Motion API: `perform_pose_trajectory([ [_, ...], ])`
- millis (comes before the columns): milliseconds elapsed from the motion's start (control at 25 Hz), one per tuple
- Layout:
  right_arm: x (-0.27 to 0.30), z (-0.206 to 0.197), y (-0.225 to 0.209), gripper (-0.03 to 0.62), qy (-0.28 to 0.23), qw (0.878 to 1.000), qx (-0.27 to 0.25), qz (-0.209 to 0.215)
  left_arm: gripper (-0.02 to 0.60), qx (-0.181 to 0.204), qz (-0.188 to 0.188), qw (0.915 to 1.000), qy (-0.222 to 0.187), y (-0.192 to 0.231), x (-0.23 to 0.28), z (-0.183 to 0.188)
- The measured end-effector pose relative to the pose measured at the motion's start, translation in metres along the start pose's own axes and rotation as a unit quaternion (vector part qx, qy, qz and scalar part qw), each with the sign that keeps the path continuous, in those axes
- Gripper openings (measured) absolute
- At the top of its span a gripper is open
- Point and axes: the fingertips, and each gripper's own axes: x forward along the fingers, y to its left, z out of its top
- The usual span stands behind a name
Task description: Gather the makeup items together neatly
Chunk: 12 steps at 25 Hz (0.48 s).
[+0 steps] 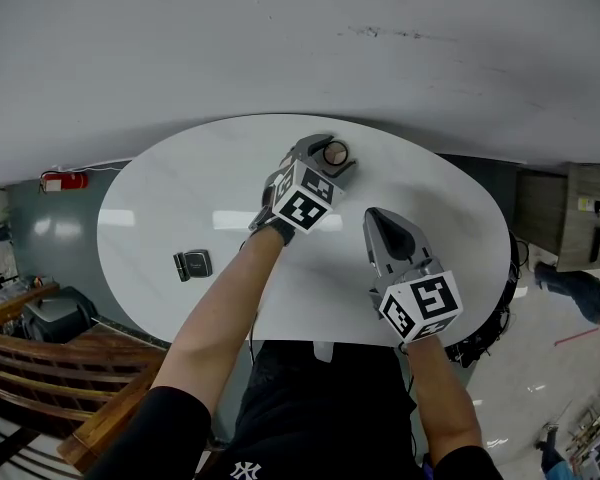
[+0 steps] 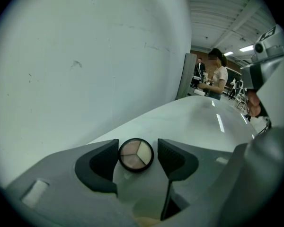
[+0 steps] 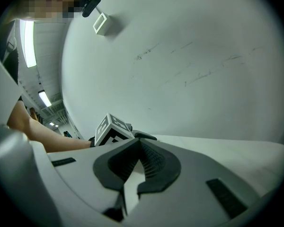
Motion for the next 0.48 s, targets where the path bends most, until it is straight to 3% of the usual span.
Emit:
perform_pose_trajectory([
  [160, -0.001, 0.001, -0.002, 0.012, -0.001, 1.0, 0.0, -0.002, 0.24, -0.016, 0.004, 0.9999, 0.001, 0.003, 0.001, -0.001],
  [480, -0.004, 0.003, 0.0, 0.012, -0.004, 1.0, 0.001, 0.0, 0.235, -0.007, 0.012, 0.9998, -0.017, 0.002, -0.009, 0.008],
])
